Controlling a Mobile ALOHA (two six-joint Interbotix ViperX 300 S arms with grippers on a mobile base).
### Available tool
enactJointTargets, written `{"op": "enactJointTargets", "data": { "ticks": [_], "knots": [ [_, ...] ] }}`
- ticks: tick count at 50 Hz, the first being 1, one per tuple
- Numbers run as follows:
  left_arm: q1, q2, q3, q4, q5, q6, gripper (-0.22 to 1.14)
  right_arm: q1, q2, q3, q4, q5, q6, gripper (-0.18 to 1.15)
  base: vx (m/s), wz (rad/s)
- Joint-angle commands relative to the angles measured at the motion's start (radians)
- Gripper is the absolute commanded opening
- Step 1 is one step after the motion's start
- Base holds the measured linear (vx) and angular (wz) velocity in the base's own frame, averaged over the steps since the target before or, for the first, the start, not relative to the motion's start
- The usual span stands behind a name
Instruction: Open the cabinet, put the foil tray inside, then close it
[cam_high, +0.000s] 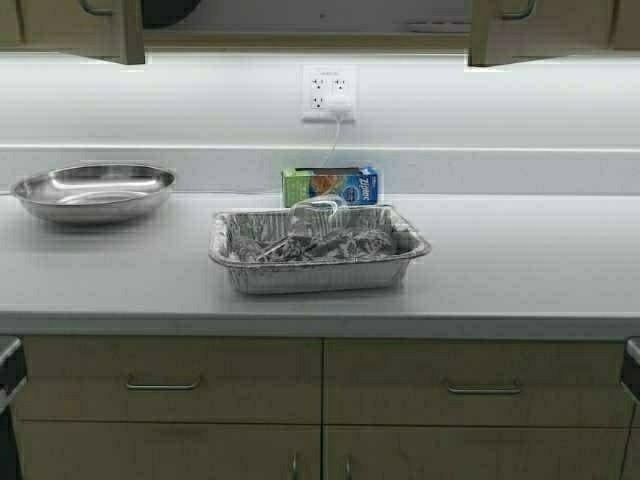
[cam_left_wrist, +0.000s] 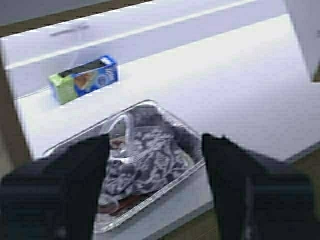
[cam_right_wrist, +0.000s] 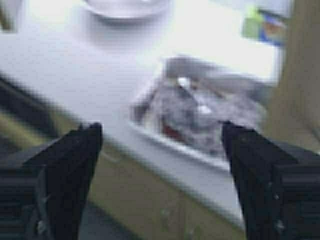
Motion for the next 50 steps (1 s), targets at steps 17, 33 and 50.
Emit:
{"op": "enactJointTargets", "data": {
  "ticks": [17, 33, 50],
  "knots": [
    [-0.057, 0.592, -0.247, -0.029, -0.462, -0.017, 0.09, 0.155, 0.595, -0.252, 0.003, -0.549, 0.028, 0.06, -0.01, 0.00],
    [0.135, 0.862, -0.491, -0.041, -0.463, -0.087, 0.03, -0.006, 0.730, -0.408, -0.002, -0.502, 0.023, 0.07, 0.00, 0.00],
    [0.258, 0.727, -0.333, -0.038, -0.468, -0.084, 0.03, -0.193, 0.554, -0.219, -0.051, -0.425, 0.028, 0.07, 0.00, 0.00]
  ]
}}
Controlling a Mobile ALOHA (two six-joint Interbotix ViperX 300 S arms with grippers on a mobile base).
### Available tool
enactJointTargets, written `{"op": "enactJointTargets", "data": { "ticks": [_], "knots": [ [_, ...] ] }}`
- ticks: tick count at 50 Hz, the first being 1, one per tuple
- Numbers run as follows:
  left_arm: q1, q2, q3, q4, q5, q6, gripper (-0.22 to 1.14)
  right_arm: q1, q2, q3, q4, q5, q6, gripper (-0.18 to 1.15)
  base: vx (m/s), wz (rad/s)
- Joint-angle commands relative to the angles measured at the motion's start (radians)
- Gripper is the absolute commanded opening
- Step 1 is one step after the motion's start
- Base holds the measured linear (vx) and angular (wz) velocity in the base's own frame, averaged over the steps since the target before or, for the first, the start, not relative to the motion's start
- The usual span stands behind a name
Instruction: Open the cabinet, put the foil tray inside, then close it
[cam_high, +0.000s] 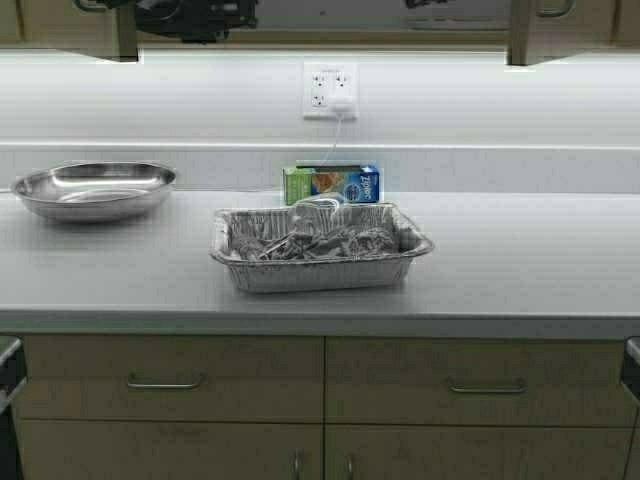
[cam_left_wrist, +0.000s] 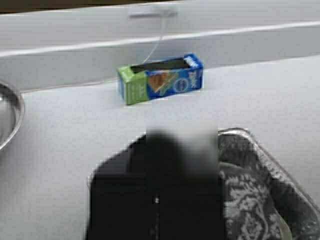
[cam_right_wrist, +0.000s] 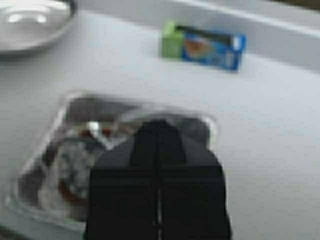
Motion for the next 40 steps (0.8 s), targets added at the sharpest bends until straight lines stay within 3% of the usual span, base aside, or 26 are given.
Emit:
{"op": "enactJointTargets", "data": {
  "ticks": [1, 7, 10, 19, 21, 25, 33, 40],
  "knots": [
    [0.038, -0.109, 0.063, 0.002, -0.025, -0.003, 0.03, -0.066, -0.095, 0.063, -0.014, -0.003, 0.006, 0.07, 0.01, 0.03],
    [0.009, -0.169, 0.110, 0.017, -0.054, -0.008, 0.07, -0.054, -0.118, 0.072, -0.017, 0.012, 0.023, 0.13, 0.00, 0.00],
    [-0.029, -0.195, 0.135, 0.040, -0.071, -0.015, 0.16, -0.031, -0.123, 0.077, -0.017, 0.025, 0.040, 0.25, 0.00, 0.00],
    [-0.123, -0.247, 0.230, 0.132, -0.138, -0.110, 0.73, 0.051, -0.135, 0.123, -0.015, 0.058, 0.164, 1.01, 0.00, 0.01],
    [-0.141, -0.256, 0.262, 0.152, -0.155, -0.158, 0.87, 0.067, -0.140, 0.140, -0.015, 0.057, 0.201, 1.09, 0.00, 0.00],
    [-0.172, -0.264, 0.341, 0.192, -0.212, -0.284, 1.07, 0.098, -0.146, 0.190, -0.014, 0.041, 0.284, 1.05, 0.00, 0.00],
    [-0.170, -0.193, 0.549, 0.264, -0.499, -0.583, 1.02, 0.137, -0.114, 0.327, -0.018, -0.106, 0.423, 1.04, 0.00, 0.00],
    [-0.132, 0.025, 0.640, 0.287, -0.753, -0.704, 1.02, 0.141, -0.032, 0.425, -0.072, -0.284, 0.554, 1.04, 0.00, 0.00]
  ]
}}
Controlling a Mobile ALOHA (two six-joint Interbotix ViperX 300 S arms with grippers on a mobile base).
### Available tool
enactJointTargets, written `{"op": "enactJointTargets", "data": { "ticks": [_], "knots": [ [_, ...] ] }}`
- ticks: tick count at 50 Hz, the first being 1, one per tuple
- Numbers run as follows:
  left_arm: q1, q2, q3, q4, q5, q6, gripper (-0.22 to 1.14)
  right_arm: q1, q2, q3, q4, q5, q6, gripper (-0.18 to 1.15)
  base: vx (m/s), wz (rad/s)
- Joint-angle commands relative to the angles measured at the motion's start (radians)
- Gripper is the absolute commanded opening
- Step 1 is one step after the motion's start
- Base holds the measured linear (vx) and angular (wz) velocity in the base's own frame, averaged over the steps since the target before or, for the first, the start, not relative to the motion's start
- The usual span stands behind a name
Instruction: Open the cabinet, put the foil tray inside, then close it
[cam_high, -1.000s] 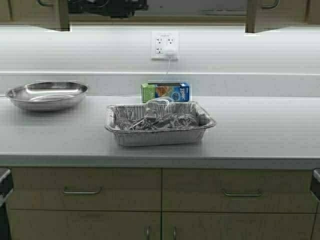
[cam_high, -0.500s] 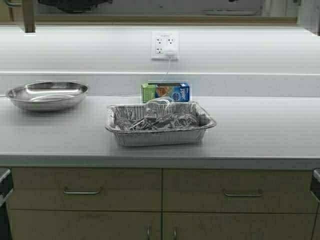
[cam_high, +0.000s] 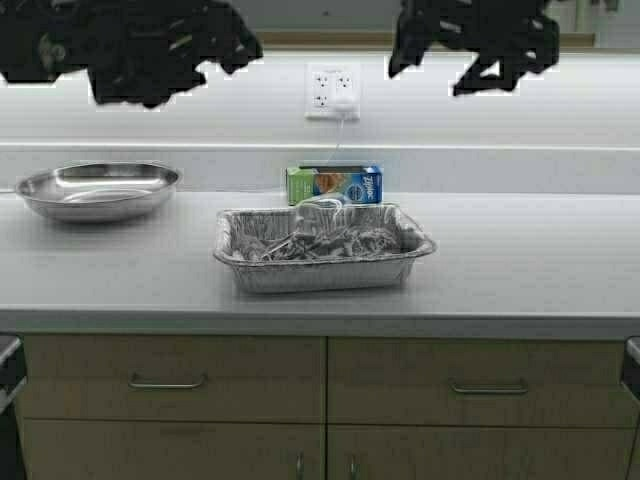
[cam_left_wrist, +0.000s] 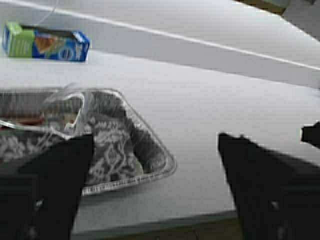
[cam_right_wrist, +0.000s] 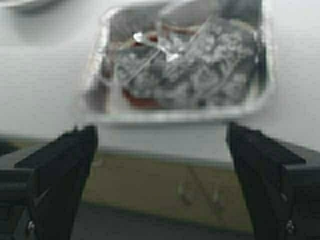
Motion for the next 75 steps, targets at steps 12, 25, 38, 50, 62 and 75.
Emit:
{"op": "enactJointTargets", "data": {
  "ticks": [12, 25, 38, 50, 62, 75],
  "knots": [
    [0.109, 0.643, 0.023, 0.097, -0.635, -0.265, 1.02, -0.135, 0.282, 0.110, -0.557, -0.466, 0.661, 1.04, 0.00, 0.00],
    [0.167, 0.897, -0.138, 0.206, -0.723, -0.422, 1.02, -0.397, 0.588, 0.009, -0.992, -0.804, 1.051, 1.04, 0.01, 0.00],
    [0.262, 0.910, -0.232, 0.301, -0.723, -0.529, 1.02, -0.491, 0.692, -0.043, -1.051, -0.928, 1.114, 1.04, 0.02, 0.03],
    [0.293, 0.914, -0.222, 0.359, -0.721, -0.532, 1.02, -0.508, 0.703, -0.069, -1.085, -0.928, 1.160, 1.04, 0.06, 0.04],
    [0.293, 0.914, -0.209, 0.367, -0.719, -0.532, 1.02, -0.511, 0.703, -0.066, -1.094, -0.930, 1.166, 1.04, 0.05, 0.03],
    [0.293, 0.913, -0.199, 0.374, -0.719, -0.531, 1.02, -0.509, 0.716, -0.026, -1.115, -0.979, 1.141, 1.04, 0.02, 0.01]
  ]
}}
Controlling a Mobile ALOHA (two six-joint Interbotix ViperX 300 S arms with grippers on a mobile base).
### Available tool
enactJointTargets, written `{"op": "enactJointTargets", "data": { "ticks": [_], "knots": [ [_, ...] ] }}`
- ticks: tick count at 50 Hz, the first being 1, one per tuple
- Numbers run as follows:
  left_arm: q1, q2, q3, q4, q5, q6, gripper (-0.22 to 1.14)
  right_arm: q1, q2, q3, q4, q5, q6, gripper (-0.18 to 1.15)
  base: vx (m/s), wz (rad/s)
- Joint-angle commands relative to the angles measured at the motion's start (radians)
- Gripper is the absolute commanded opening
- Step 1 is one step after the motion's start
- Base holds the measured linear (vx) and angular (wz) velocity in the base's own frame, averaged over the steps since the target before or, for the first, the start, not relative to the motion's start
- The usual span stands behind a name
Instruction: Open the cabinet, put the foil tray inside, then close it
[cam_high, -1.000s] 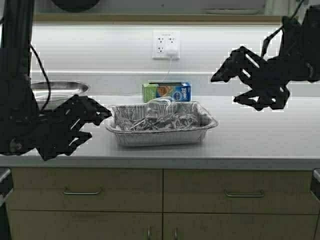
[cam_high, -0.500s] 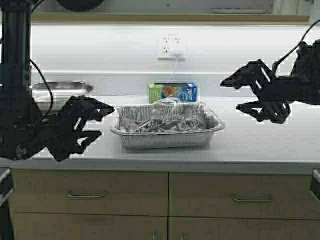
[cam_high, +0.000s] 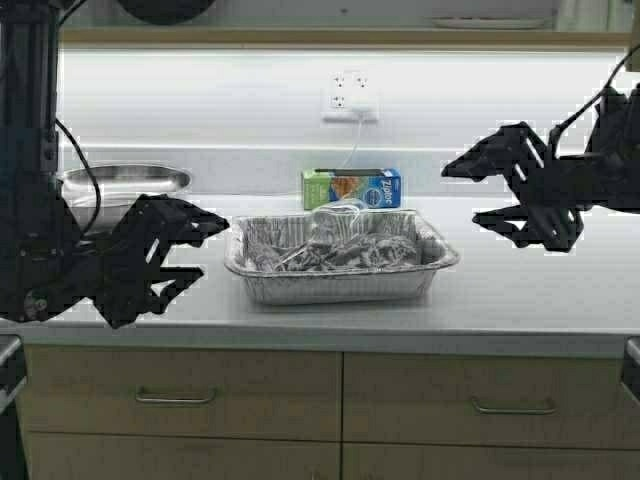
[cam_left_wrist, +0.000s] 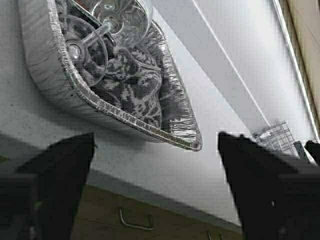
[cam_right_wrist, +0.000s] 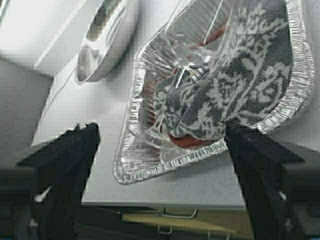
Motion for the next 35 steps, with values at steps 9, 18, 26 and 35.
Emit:
{"op": "enactJointTargets", "data": {
  "ticks": [9, 18, 26, 35],
  "knots": [
    [-0.002, -0.021, 0.006, 0.005, -0.008, 0.000, 1.02, -0.002, 0.015, 0.017, -0.006, -0.072, -0.014, 1.04, -0.01, -0.01],
    [-0.002, -0.021, 0.011, 0.009, -0.006, 0.000, 1.02, 0.038, 0.025, 0.026, -0.011, -0.092, -0.026, 1.04, -0.01, -0.02],
    [-0.002, -0.021, 0.011, 0.009, -0.008, 0.000, 1.02, 0.106, 0.025, 0.015, 0.002, -0.091, -0.040, 1.04, -0.01, -0.02],
    [-0.002, -0.021, 0.011, 0.009, -0.006, 0.002, 1.02, 0.198, 0.034, -0.020, 0.038, -0.084, -0.040, 1.04, -0.01, -0.01]
  ]
}}
